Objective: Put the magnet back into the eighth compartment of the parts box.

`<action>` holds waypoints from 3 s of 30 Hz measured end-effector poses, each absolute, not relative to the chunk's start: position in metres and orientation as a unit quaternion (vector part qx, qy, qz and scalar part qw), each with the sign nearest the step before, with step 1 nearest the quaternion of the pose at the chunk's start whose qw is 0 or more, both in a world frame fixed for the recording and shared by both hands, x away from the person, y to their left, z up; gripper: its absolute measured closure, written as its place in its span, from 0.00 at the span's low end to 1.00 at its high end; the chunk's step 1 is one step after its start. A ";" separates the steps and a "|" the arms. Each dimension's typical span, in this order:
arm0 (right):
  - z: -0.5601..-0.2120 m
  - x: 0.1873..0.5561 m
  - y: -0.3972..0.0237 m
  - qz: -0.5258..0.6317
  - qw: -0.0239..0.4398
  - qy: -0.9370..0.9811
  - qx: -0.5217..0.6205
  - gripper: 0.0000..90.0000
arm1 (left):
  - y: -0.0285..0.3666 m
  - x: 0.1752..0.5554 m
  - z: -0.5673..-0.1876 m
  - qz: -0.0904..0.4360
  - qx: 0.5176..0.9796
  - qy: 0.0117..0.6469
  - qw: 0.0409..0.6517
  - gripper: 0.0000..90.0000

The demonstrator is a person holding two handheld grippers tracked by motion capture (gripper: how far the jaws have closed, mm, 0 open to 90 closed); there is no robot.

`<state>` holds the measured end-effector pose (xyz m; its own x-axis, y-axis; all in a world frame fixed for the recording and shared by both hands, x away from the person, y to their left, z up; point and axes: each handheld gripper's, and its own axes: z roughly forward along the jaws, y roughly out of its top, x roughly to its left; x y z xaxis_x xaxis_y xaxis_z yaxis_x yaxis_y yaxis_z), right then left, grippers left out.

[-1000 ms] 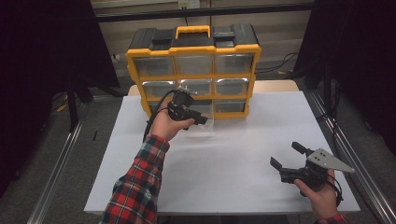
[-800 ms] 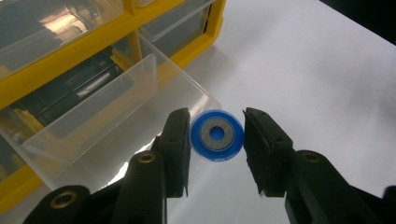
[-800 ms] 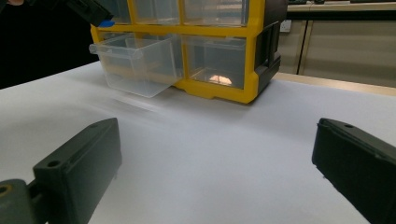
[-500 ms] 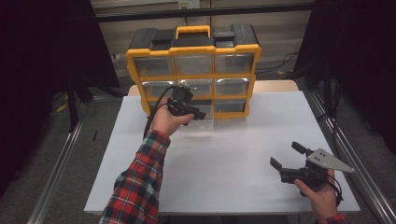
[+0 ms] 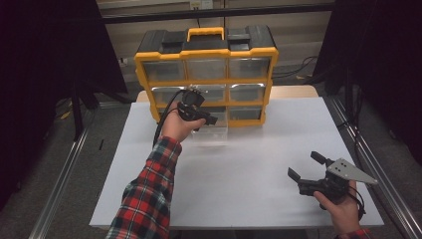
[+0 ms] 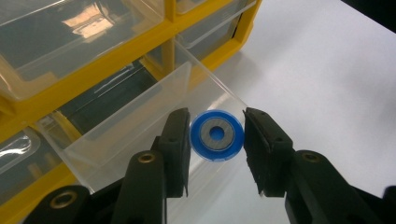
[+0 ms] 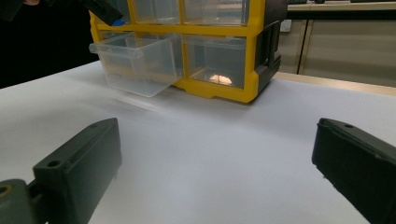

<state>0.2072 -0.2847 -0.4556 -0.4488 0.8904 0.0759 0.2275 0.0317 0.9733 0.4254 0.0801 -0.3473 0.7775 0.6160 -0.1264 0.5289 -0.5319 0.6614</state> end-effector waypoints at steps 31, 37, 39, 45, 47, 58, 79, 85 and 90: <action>-0.455 0.207 -0.285 0.550 0.301 0.650 0.429 0.01 | 0.078 0.439 -0.356 0.083 0.871 0.347 0.339 0.69; -0.455 0.207 -0.285 0.551 0.300 0.650 0.429 0.01 | 0.078 0.442 -0.361 0.085 0.866 0.357 0.338 0.69; -0.455 0.207 -0.285 0.551 0.300 0.650 0.429 0.01 | 0.078 0.444 -0.362 0.087 0.868 0.354 0.337 0.69; -0.455 0.207 -0.285 0.551 0.301 0.650 0.429 0.01 | 0.078 0.446 -0.364 0.085 0.870 0.357 0.330 0.68; -0.455 0.207 -0.285 0.551 0.301 0.650 0.429 0.01 | 0.077 0.446 -0.367 0.096 0.866 0.361 0.334 0.68; -0.455 0.207 -0.285 0.550 0.302 0.650 0.429 0.01 | 0.080 0.447 -0.370 0.086 0.865 0.365 0.333 0.65; -0.456 0.207 -0.285 0.550 0.301 0.651 0.428 0.01 | 0.089 0.428 -0.365 0.080 0.860 0.356 0.357 0.72; -0.456 0.207 -0.285 0.551 0.301 0.649 0.429 0.01 | 0.089 0.421 -0.365 0.075 0.858 0.352 0.367 0.77; -0.455 0.207 -0.285 0.550 0.302 0.649 0.429 0.01 | 0.092 0.418 -0.365 0.070 0.865 0.342 0.360 0.81</action>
<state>0.2066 -0.2852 -0.4555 -0.4485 0.8902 0.0801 0.2248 0.0255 0.9741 0.4180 0.0915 -0.3650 0.7567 0.6418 -0.1242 0.5404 -0.5072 0.6714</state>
